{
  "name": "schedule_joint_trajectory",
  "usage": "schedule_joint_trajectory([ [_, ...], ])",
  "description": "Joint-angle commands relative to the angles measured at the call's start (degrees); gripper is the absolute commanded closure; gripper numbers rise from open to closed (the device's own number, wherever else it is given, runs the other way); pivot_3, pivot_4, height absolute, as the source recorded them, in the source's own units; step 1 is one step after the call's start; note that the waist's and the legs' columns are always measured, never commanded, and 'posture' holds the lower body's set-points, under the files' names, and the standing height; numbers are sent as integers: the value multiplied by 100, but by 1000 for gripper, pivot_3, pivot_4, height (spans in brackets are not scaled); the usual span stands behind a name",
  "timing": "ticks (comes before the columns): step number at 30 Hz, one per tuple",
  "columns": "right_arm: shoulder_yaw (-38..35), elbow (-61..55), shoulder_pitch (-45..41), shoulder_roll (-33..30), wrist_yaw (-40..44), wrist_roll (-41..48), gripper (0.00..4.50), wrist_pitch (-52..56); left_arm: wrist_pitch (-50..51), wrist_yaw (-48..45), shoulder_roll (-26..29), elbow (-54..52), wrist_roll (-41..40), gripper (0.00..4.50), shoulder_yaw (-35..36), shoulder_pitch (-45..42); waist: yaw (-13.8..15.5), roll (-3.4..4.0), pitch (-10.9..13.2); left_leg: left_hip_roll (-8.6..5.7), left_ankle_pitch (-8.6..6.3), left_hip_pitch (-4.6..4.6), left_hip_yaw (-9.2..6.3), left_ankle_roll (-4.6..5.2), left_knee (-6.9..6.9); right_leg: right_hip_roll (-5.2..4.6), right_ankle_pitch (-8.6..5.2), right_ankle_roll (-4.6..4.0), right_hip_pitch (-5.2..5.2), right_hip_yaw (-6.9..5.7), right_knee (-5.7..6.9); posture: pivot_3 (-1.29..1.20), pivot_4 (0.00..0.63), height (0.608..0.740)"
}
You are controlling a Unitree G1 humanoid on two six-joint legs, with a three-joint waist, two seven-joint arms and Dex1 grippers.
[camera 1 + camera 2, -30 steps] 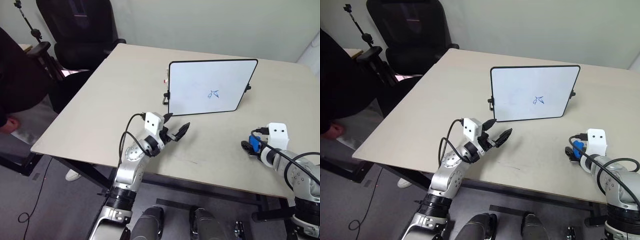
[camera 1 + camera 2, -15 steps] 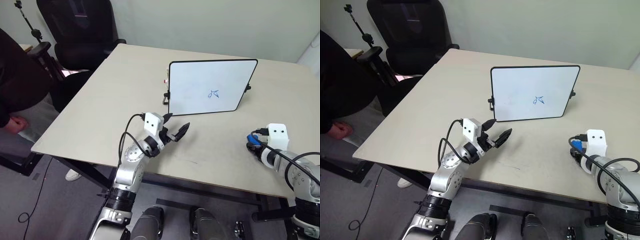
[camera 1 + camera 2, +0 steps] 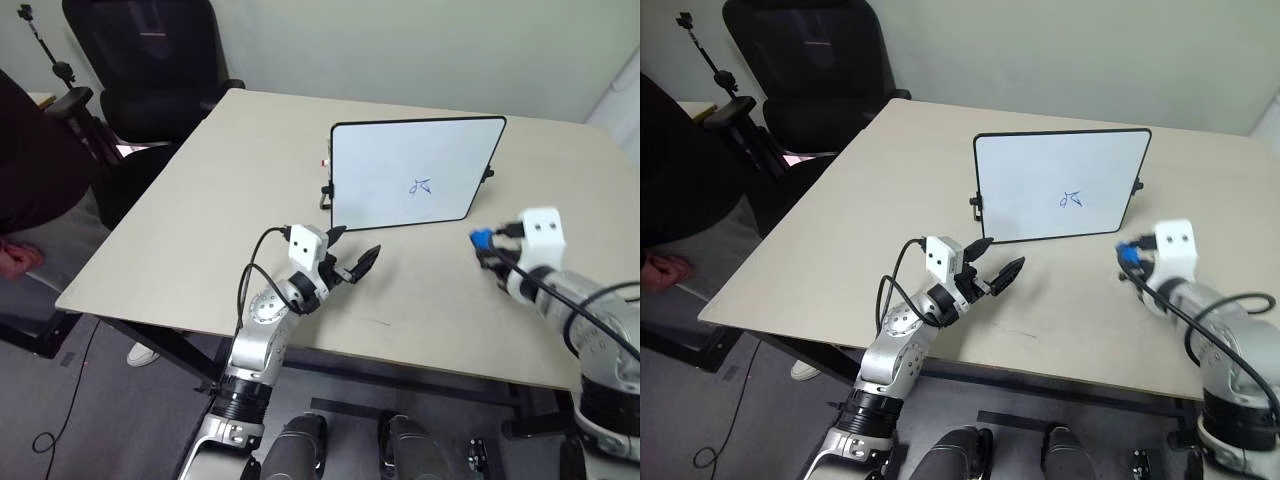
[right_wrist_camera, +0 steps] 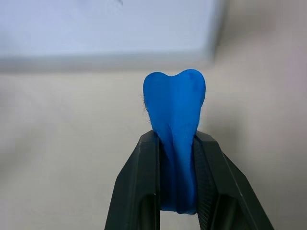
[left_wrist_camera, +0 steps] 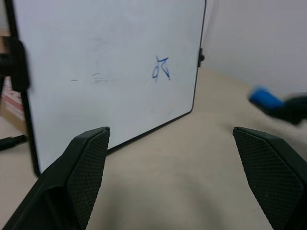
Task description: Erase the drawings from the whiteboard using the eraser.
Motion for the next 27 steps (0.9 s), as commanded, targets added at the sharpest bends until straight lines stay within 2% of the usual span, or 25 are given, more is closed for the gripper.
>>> schedule_joint_trajectory([
  [1, 478, 454, -804, 297, -3, -158, 3793, -393, -29, -28, -19, -194, -96, 0, 20, -88, -6, 0, 0, 1, 2, 3, 0, 1, 0, 0, 0, -1, 1, 0, 4, 0, 150, 740],
  [6, 995, 1725, -1749, 786, -73, -596, 3793, -984, -42, 11, -31, -210, -98, 0, 1, -62, 42, 2, -1, 2, 5, -4, -3, -1, 3, 0, 13, -20, -7, 0, 10, 0, 150, 740],
  [10, 1148, 2439, -2116, 984, -10, -843, 3793, -1447, -84, 80, -40, -224, -50, 0, -18, -40, 79, 3, -1, 0, -3, -20, -3, -6, 6, -1, 55, -86, -21, -1, 8, 0, 150, 740],
  [21, 1046, 3340, -2406, 946, -135, -1219, 3793, -1908, -19, 220, 12, -483, -68, 0, -15, 124, 73, 4, -1, 1, -4, -14, -2, -18, 6, -1, 68, -109, -28, -4, 8, 0, 150, 740],
  [27, 966, 3768, -2440, 966, -281, -1424, 3793, -2046, 12, 261, 49, -578, -81, 0, -20, 171, 73, 5, 0, 3, -4, -12, -2, -18, 5, -1, 58, -93, -28, -3, 7, 0, 150, 740],
])
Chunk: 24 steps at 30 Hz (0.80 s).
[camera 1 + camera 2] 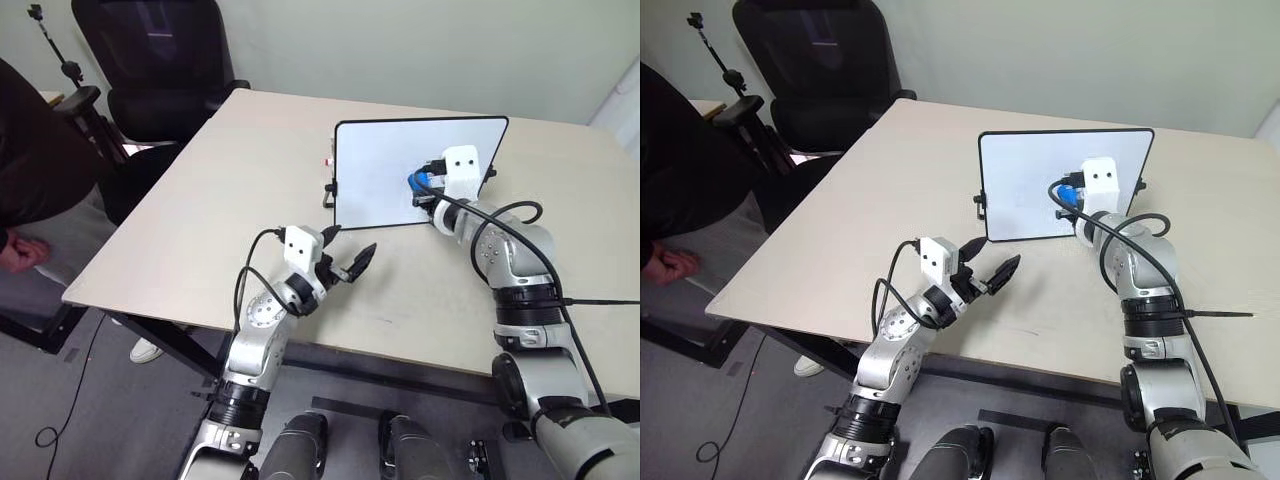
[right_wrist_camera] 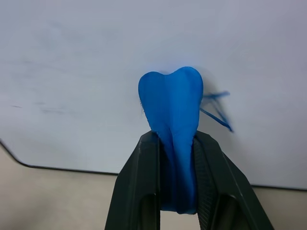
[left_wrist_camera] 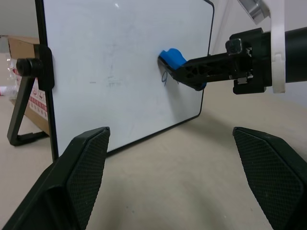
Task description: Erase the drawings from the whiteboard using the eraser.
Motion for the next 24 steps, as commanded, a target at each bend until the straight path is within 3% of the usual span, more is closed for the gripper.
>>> schedule_joint_trajectory([
  [1, -192, 168, -177, -58, -201, -211, 3793, -136, 5, 11, 11, -340, -25, 0, -14, -1, 0, 0, 0, 0, 0, 0, 0, 0, -1, 0, 1, -1, 0, 0, 0, 0, 150, 740],
  [24, -351, 208, -917, 69, -116, -178, 3793, -148, 144, 25, 61, -494, -89, 0, 39, 53, -126, 11, 7, 2, 2, -6, 1, -4, -24, 0, 9, -14, -32, 0, -2, 0, 150, 740],
])
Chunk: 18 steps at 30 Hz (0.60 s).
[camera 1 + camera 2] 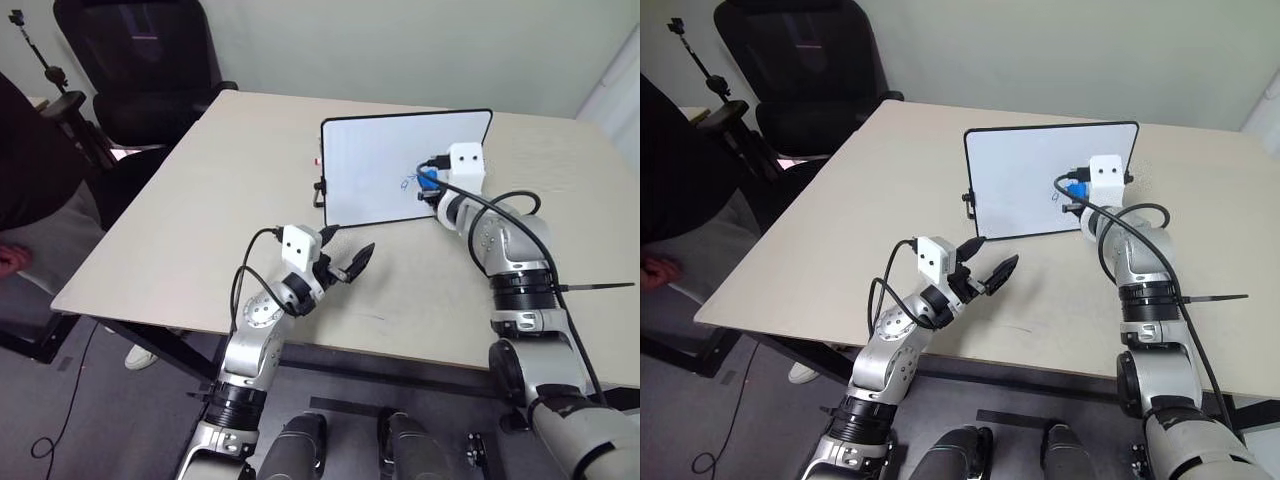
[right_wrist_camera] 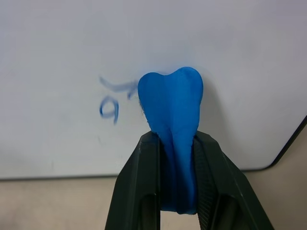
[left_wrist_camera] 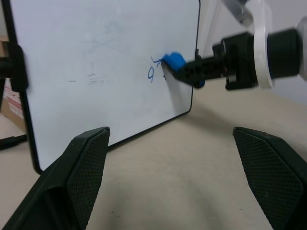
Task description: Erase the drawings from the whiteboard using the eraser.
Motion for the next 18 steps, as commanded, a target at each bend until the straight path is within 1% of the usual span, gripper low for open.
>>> schedule_joint_trajectory([
  [1, -145, -476, -366, 13, 32, 72, 3793, -61, -16, 21, -7, -314, -74, 0, 31, 23, -8, 0, 0, 0, 0, 1, 0, -1, -3, 0, 0, -1, -1, 0, 0, 0, 150, 740],
  [10, 159, -170, -71, 190, 99, -85, 3793, 58, 6, 52, -30, -417, -78, 0, 17, 96, -60, -1, -1, 2, 8, 6, 1, -10, -17, 0, 4, -6, -13, 0, 4, 0, 150, 740],
  [18, 224, 288, -96, 298, 244, -141, 3793, 66, 15, 89, 7, -483, -81, 0, 55, 115, -70, -1, -1, 2, 8, 11, 1, -11, -17, 0, 7, -10, -11, 0, 3, 0, 150, 740],
])
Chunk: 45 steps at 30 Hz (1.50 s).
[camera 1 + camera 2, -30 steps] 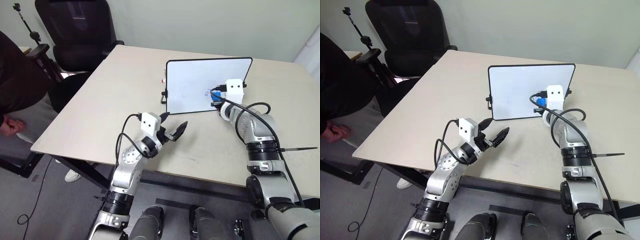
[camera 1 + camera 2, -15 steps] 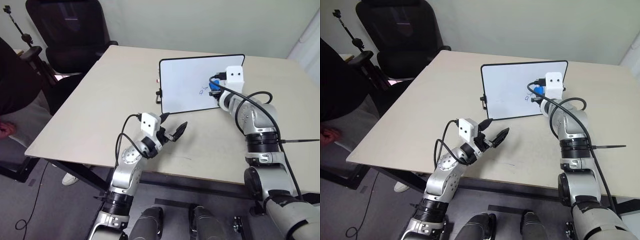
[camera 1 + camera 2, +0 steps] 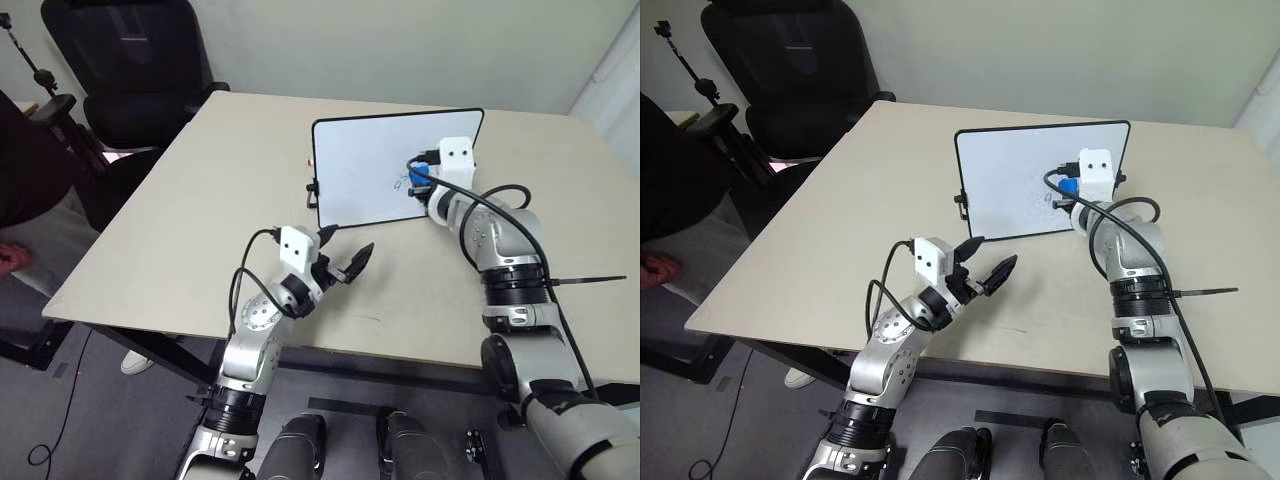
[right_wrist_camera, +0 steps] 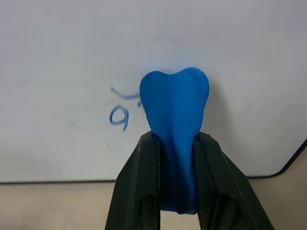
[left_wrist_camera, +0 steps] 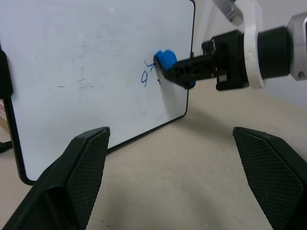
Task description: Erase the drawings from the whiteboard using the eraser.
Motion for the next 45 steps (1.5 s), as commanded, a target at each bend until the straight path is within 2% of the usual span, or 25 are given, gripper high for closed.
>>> schedule_joint_trajectory([
  [1, 140, 78, -36, 85, 189, -30, 3793, 28, -17, 16, 19, -279, -62, 0, 46, 7, -1, 0, 0, 0, 0, 0, 0, 0, 0, 0, 2, -2, 0, 0, 0, 0, 150, 740],
  [8, 380, 141, -60, 103, 470, -67, 3793, 190, -29, 61, 68, -306, -76, 0, 91, 16, -1, 1, 0, 1, 0, -1, 0, 0, -2, 0, 5, -7, -2, 0, 1, 0, 150, 740],
  [21, -102, 389, -579, 68, 290, -51, 3793, -394, -50, 111, 108, -282, -78, 0, 147, 10, 1, 2, 1, 1, 3, -10, 0, -4, -2, 0, 15, -24, -11, 0, -1, 0, 150, 740],
  [34, -281, -128, -725, 198, 346, 114, 3793, -310, -76, 94, 155, -233, -82, 0, 149, -20, 1, 2, 1, 3, 12, -8, 0, -2, -43, 0, 27, -43, -29, -1, -4, 0, 150, 740],
  [45, -65, 701, -424, 186, 340, -141, 3793, -290, -92, 141, 145, -250, -40, 0, 133, -22, 0, -1, -1, 4, 47, 1, 2, -13, -42, 0, 28, -43, -20, -4, -5, 0, 150, 740],
])
